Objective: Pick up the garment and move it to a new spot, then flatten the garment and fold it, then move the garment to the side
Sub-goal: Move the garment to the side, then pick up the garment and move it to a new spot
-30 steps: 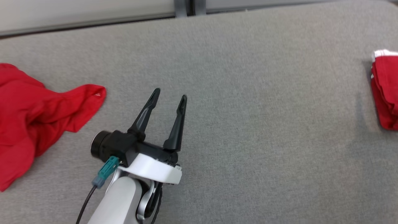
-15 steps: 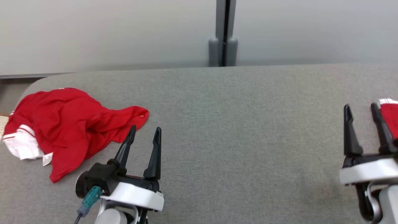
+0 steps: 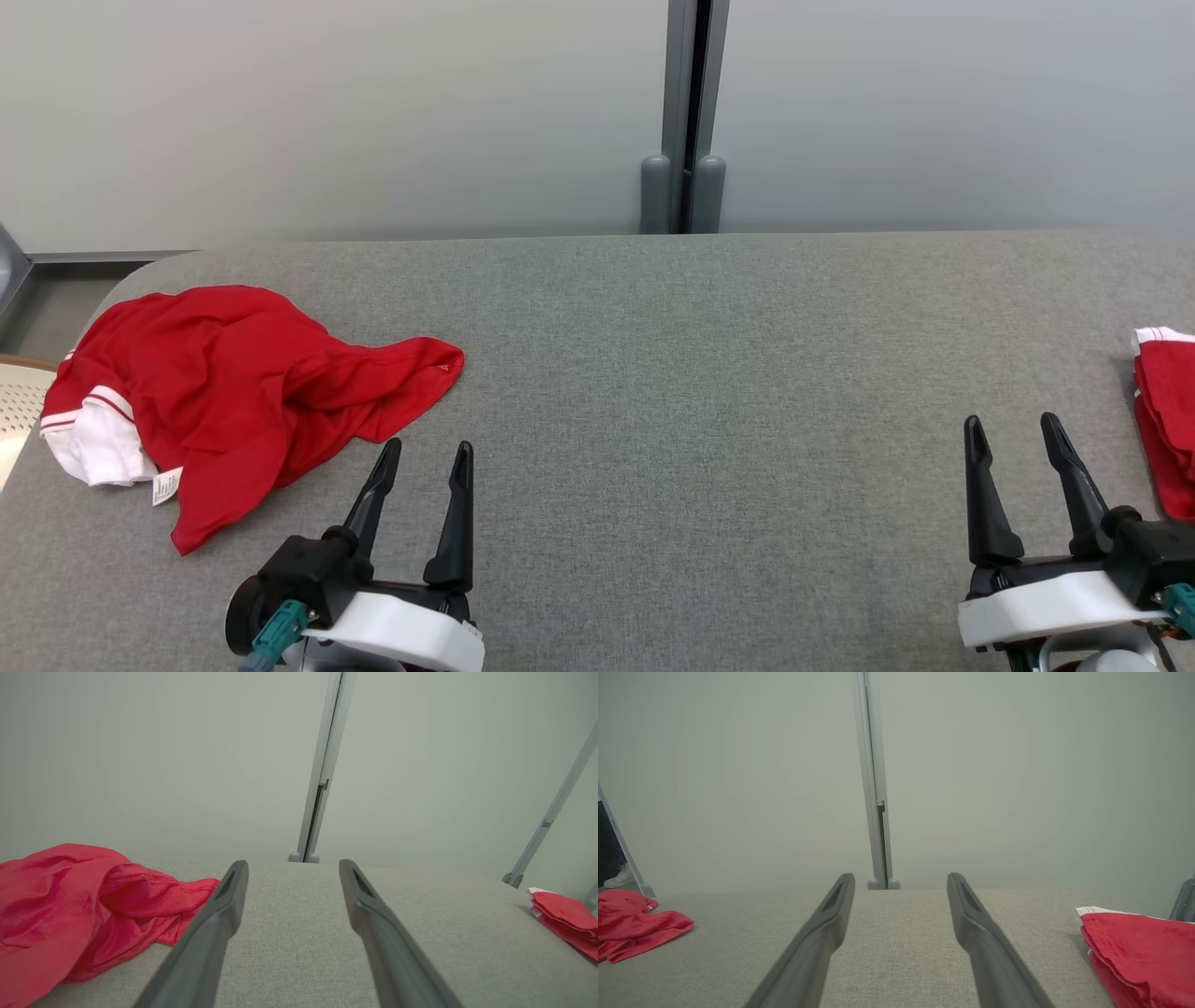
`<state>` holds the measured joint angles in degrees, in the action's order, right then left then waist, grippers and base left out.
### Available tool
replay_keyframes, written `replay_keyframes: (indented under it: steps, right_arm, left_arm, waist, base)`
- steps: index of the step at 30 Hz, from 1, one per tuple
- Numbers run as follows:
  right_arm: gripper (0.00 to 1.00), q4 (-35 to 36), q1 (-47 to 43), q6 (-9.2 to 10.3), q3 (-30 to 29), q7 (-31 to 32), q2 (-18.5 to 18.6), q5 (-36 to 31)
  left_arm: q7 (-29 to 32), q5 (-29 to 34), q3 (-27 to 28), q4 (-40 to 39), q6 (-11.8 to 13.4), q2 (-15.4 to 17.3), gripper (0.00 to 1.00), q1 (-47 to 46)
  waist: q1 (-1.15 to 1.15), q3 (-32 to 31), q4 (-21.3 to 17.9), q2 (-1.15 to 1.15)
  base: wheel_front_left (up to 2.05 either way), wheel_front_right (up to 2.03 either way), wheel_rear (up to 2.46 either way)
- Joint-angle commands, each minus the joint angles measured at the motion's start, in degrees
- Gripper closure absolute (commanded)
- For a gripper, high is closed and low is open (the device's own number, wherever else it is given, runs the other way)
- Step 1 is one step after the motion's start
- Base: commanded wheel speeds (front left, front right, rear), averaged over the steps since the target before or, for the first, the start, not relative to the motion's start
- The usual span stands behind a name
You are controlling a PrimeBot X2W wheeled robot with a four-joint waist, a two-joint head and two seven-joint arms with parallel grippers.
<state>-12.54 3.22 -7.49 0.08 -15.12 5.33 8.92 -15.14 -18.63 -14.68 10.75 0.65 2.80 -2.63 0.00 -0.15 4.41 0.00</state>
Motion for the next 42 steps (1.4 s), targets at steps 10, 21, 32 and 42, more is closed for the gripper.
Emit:
replay_keyframes:
  steps: [10,21,32,42]
  right_arm:
    - [0.0,-1.1,0.6,-0.01,0.0,0.0,-0.2,0.5]
    - [0.0,-1.9,0.3,-0.01,0.5,0.0,0.2,1.0]
    - [0.0,-1.9,0.0,-0.01,3.3,0.0,0.1,2.1]
    - [0.0,-2.7,-0.1,-0.01,7.5,0.0,-0.2,4.1]
  left_arm:
    - [0.0,-1.2,-0.4,-0.2,0.5,0.2,0.0,-1.4]
    - [0.0,-1.4,-0.4,-0.2,0.6,0.2,0.0,-0.7]
    - [0.0,-0.7,1.4,-0.1,0.4,0.2,0.0,-0.2]
    - [0.0,0.6,5.0,-0.6,-0.2,0.2,0.0,0.4]
  waist:
    - [0.0,0.0,-0.3,0.0]
    - [0.0,0.2,-0.1,0.0]
    - [0.0,0.3,3.7,0.0]
    - [0.0,-0.5,13.6,0.0]
  base:
    - [0.0,0.0,0.0]
    - [0.0,0.0,0.0]
    - [0.0,0.0,0.0]
    - [0.0,0.0,0.0]
